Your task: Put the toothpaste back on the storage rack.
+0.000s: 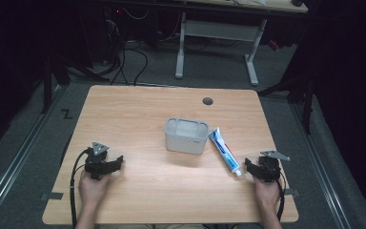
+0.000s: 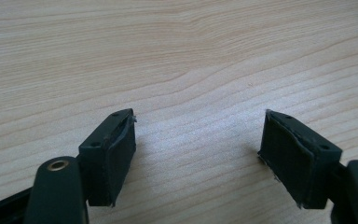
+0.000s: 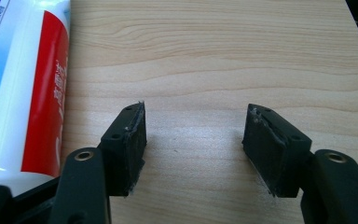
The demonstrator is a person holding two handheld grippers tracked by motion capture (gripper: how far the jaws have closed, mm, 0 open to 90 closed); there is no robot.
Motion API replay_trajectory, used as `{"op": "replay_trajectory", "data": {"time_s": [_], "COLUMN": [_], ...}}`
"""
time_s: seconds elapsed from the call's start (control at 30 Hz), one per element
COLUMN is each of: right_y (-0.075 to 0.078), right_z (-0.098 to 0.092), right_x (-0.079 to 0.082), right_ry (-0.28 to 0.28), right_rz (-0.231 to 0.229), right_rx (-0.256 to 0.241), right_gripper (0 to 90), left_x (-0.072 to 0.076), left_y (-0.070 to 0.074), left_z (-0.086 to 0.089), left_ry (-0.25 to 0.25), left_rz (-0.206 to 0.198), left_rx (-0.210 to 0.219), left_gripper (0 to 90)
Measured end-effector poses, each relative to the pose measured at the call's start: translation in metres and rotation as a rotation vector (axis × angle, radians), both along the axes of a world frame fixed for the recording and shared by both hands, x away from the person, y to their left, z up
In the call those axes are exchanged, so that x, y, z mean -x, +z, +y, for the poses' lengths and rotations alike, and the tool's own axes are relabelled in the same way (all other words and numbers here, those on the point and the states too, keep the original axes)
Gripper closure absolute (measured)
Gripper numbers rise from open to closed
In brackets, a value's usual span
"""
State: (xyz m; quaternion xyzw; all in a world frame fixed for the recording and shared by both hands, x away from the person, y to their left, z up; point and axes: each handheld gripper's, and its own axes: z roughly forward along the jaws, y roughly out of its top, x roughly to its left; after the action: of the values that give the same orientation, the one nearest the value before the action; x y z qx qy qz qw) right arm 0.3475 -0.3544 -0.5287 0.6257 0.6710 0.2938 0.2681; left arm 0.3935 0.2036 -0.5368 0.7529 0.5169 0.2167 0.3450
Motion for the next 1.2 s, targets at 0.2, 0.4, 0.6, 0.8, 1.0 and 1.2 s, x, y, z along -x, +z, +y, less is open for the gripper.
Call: {"op": "replay_trajectory", "data": {"time_s": [0.2,0.4,0.6,0.8,1.0,1.2], "right_y": [0.002,0.005,0.007,0.009,0.013,0.016], "right_z": [0.001,0.002,0.005,0.008,0.012,0.014], "right_x": [0.003,0.006,0.009,0.013,0.015,0.017], "right_ry": [0.007,0.027,0.031,0.040,0.059,0.075], "right_rz": [-0.007,-0.023,-0.030,-0.042,-0.055,-0.064], "right_rx": [-0.008,-0.009,-0.026,-0.034,-0.031,-0.040], "right_gripper": [40.4,40.3,40.2,40.2,41.0,41.9], "left_x": [0.000,0.000,0.000,0.000,0.000,0.000], "left_y": [0.000,0.000,0.000,0.000,0.000,0.000], "left_z": [0.000,0.000,0.000,0.000,0.000,0.000], "left_ry": [0.000,0.001,0.000,0.000,0.001,0.001], "left_rz": [0.001,-0.001,-0.001,0.000,0.000,0.000], "left_rx": [0.000,0.000,0.000,0.000,0.000,0.000], "left_gripper": [26.9,26.9,26.9,26.9,27.0,27.0]}}
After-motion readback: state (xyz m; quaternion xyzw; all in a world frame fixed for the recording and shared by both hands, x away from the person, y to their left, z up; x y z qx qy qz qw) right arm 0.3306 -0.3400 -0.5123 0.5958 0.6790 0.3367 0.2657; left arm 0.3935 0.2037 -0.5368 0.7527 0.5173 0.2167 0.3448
